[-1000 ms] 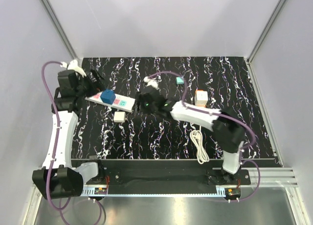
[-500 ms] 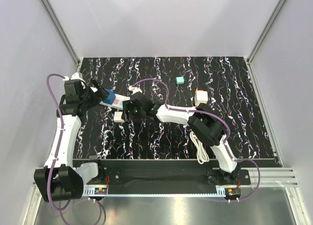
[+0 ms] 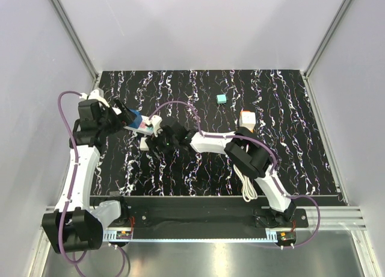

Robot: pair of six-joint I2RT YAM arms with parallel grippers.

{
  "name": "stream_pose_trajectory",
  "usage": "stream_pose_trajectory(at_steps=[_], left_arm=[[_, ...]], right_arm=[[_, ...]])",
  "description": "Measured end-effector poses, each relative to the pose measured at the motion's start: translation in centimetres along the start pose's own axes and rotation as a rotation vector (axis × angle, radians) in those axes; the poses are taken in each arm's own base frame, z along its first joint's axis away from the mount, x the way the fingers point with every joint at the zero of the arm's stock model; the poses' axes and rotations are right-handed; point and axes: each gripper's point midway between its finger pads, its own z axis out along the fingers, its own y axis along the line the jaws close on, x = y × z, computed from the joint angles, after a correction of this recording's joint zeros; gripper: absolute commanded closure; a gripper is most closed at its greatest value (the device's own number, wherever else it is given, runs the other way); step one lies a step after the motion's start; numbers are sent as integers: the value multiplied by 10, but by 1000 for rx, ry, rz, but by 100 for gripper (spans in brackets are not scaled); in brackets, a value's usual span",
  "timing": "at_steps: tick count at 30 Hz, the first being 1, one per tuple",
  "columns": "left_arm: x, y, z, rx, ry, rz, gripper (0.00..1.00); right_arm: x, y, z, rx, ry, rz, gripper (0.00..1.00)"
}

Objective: Insert the plug

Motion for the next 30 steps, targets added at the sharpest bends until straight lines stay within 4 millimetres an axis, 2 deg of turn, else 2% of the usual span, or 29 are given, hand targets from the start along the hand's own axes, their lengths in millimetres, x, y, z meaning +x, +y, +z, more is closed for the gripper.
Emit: stream_pose_trajectory(at_steps=[3,12,17,20,27,30], left_arm=[[-3,-1,-1,6,-12,9,5],[-3,-2,-2,8,-17,14,5],[-6,-4,-7,15,-33,18,5],[-8,-5,-10,14,-49,20,5],[-17,-1,-19,-23,-117,-17,4],[-23,-3,-23,-17,-149,-27,4]], right_arm=[[11,-4,8,-10,15,-68,20],[2,-11,14,-12,-5,-248,16],[6,-12,24,-45,-3,-332,16],[1,-10,30,-66,-25,-368,16],[-5,-3,40,-121,-57,-422,25],[-5,-1,42,-141,-60,-435,21]])
